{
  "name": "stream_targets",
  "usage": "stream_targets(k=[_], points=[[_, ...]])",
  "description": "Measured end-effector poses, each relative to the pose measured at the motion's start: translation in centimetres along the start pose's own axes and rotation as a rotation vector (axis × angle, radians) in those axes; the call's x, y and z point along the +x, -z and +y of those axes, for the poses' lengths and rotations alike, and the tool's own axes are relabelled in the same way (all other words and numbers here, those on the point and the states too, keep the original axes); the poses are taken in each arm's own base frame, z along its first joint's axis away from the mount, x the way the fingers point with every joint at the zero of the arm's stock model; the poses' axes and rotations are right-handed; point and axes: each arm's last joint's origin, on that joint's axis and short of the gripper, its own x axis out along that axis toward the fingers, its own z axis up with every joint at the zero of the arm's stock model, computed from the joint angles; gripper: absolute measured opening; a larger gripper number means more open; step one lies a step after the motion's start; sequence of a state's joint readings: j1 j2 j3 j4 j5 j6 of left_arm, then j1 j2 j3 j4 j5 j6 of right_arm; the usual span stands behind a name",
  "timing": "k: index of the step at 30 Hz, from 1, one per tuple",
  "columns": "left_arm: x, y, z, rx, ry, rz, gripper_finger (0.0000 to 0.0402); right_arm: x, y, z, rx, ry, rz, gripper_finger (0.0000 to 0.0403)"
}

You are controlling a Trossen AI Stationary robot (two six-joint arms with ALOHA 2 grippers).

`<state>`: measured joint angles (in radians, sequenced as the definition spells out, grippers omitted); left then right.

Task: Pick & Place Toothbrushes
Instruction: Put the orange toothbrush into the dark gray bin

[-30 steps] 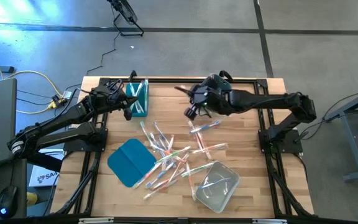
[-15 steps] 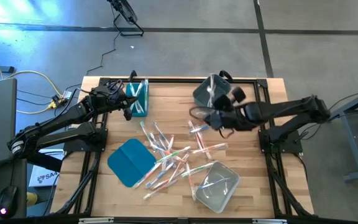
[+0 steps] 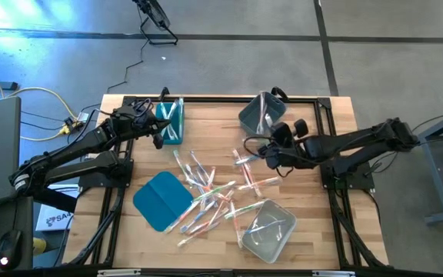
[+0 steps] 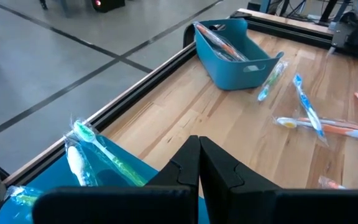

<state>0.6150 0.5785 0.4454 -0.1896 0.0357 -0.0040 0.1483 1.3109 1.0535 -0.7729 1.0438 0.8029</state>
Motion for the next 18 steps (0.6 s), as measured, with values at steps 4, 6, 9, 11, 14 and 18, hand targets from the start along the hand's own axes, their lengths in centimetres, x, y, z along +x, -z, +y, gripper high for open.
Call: stream_targets(k=[4,6,9,11,14,18], points=[[0.0,0.0,0.0,0.0,0.0,0.0,0.0001,1.4,-0.1,-0.2,0.007,-0.065,-0.002,0.0005],[0.0,0.0,0.0,0.0,0.0,-0.001,0.0001,2.3,0.1,-0.5,-0.012,-0.091,-0.004,0.0005],[0.0,0.0,0.0,0.0,-0.001,0.0,0.0001,3.4,-0.3,-1.2,0.028,-0.162,-0.034,0.0005],[0.0,0.0,0.0,0.0,-0.001,0.0,0.0001,4.3,-0.4,-1.8,0.054,-0.214,-0.066,0.0005],[0.0,0.0,0.0,0.0,-0.001,-0.001,0.0001,5.6,-0.4,-2.5,0.093,-0.286,-0.127,0.0005],[0.0,0.0,0.0,0.0,-0.001,-0.001,0.0001,7.2,-1.0,-3.7,0.155,-0.361,-0.193,0.0005]])
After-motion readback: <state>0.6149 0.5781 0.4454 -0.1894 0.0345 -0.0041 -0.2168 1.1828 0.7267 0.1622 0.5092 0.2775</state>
